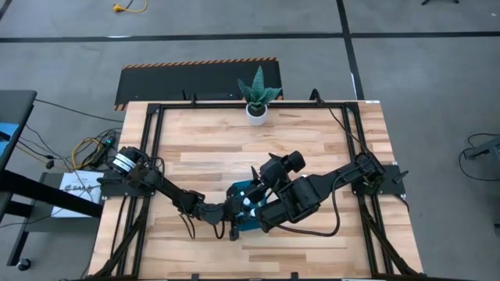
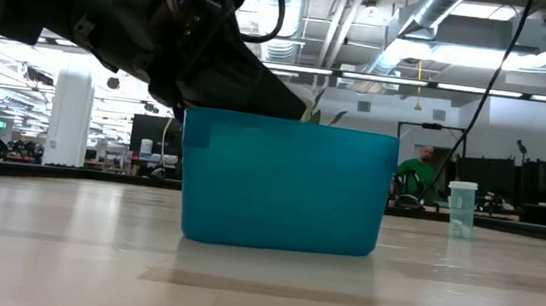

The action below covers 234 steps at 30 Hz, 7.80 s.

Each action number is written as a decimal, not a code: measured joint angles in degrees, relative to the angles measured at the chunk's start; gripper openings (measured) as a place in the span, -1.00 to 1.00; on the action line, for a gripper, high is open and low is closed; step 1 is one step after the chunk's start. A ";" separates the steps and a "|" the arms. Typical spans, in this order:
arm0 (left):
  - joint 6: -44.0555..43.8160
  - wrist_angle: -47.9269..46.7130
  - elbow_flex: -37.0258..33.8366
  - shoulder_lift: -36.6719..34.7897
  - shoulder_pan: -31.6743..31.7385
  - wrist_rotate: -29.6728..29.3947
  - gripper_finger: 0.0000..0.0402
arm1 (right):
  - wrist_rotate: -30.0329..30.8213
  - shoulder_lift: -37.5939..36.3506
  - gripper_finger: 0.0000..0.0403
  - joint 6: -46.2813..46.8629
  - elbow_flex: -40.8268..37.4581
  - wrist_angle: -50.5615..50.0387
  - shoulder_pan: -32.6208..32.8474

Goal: Pick and place pill bottles into a basket
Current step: Put the yellow pill bottle into the blue bin, then put the blue pill bottle into the blue bin

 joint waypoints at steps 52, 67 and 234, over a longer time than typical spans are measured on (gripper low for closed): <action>-0.50 -34.73 -30.35 -83.35 1.81 4.24 -0.31 | -8.20 -4.39 0.50 2.85 -6.51 -0.03 -2.94; -0.56 -40.43 -40.71 -103.50 1.81 11.17 -0.31 | -11.34 -5.29 0.50 11.41 -6.54 -0.01 -5.80; 0.85 -51.65 -40.68 -108.24 1.80 9.55 -0.31 | -67.73 11.19 -0.33 -45.81 -12.74 22.14 -15.05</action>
